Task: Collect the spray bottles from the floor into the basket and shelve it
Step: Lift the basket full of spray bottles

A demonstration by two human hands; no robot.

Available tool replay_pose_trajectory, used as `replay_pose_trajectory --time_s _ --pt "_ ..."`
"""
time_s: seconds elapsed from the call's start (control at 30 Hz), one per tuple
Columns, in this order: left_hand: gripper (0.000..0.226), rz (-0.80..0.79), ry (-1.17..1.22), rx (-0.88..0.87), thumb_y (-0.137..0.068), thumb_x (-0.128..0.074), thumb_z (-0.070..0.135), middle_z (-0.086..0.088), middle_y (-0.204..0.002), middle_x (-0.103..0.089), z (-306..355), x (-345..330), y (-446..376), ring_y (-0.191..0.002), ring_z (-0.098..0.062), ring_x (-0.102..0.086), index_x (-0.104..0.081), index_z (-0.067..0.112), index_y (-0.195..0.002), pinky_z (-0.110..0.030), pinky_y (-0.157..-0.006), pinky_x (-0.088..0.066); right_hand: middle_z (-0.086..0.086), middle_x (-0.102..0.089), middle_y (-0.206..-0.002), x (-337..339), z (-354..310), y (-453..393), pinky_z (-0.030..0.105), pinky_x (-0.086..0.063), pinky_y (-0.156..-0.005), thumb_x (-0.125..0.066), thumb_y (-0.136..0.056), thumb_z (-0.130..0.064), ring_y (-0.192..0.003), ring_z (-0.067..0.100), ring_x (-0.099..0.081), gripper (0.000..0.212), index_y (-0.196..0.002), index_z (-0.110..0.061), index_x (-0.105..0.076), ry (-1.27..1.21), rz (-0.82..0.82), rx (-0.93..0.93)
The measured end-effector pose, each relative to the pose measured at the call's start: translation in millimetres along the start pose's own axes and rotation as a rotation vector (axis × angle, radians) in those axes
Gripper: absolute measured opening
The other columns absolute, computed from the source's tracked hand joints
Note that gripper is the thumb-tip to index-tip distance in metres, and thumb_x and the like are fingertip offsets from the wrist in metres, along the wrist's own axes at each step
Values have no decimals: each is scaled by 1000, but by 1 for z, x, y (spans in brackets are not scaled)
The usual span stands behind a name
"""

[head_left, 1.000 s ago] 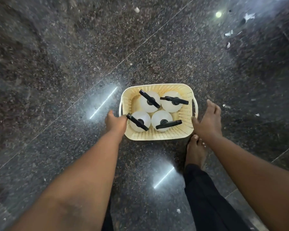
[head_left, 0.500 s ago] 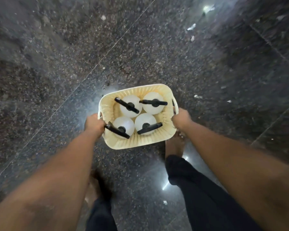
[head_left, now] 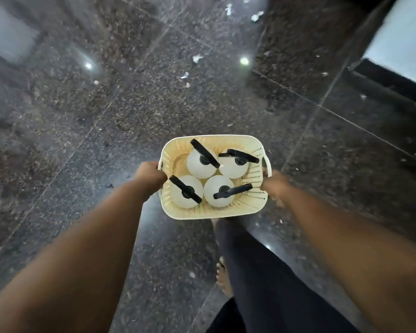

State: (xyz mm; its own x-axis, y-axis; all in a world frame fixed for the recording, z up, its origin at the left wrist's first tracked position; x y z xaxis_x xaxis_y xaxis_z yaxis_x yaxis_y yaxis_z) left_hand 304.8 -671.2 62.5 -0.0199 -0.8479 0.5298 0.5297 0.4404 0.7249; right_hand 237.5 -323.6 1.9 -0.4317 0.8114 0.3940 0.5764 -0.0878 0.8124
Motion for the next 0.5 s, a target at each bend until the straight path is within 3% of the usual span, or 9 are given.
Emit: replay_pose_trajectory --time_s 0.1,0.23,0.33,0.43,0.5 --pt "22 -8 -51 -28 -76 -48 -11 -12 -64 -57 25 -50 63 -58 -23 -52 -60 5 -65 -29 -56 -45 14 -69 -98 67 50 33 28 -51 -61 -46 -81 11 -81 25 -63 41 -114 -6 -65 24 -13 -13" --pt "17 -67 -136 -65 -78 -51 -5 -15 -72 -62 48 -142 135 -64 -26 -57 -65 3 -78 -35 -64 -49 19 -68 -103 152 146 63 42 -55 -80 -45 -80 13 -95 31 -64 40 -111 -5 -63 -18 29 -73" --pt "15 -103 -203 -102 -78 -53 -1 -14 -71 -65 65 -226 192 -65 -26 -60 -66 5 -79 -37 -65 -54 18 -67 -97 219 231 80 35 -52 -69 -46 -79 11 -86 28 -62 33 -102 -7 -62 -28 66 -110" --pt "21 -126 -252 -147 -74 -52 1 -4 -56 -61 81 -334 256 -54 -20 -57 -65 16 -65 -26 -54 -49 10 -65 -83 298 335 96 23 -47 -52 -47 -81 5 -71 20 -60 26 -94 -12 -63 -69 73 -137" --pt "21 -140 -275 -148 -75 -52 2 -5 -56 -60 84 -402 290 -53 -21 -56 -65 15 -65 -25 -51 -47 7 -64 -81 345 396 104 21 -45 -49 -47 -81 4 -69 18 -60 27 -93 -13 -64 -110 73 -135"
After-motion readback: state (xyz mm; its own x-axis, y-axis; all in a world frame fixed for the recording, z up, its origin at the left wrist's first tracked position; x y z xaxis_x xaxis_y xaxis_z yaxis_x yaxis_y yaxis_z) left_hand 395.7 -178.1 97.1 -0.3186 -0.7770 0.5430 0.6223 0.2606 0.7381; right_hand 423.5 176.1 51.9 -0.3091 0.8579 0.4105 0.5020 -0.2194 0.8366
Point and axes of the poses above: each hand's wrist, its own y-axis away from the middle knuckle, its own x-axis out of the back of the hand, z = x × y, the point moved 10 cm from there along -y, towards the middle knuckle
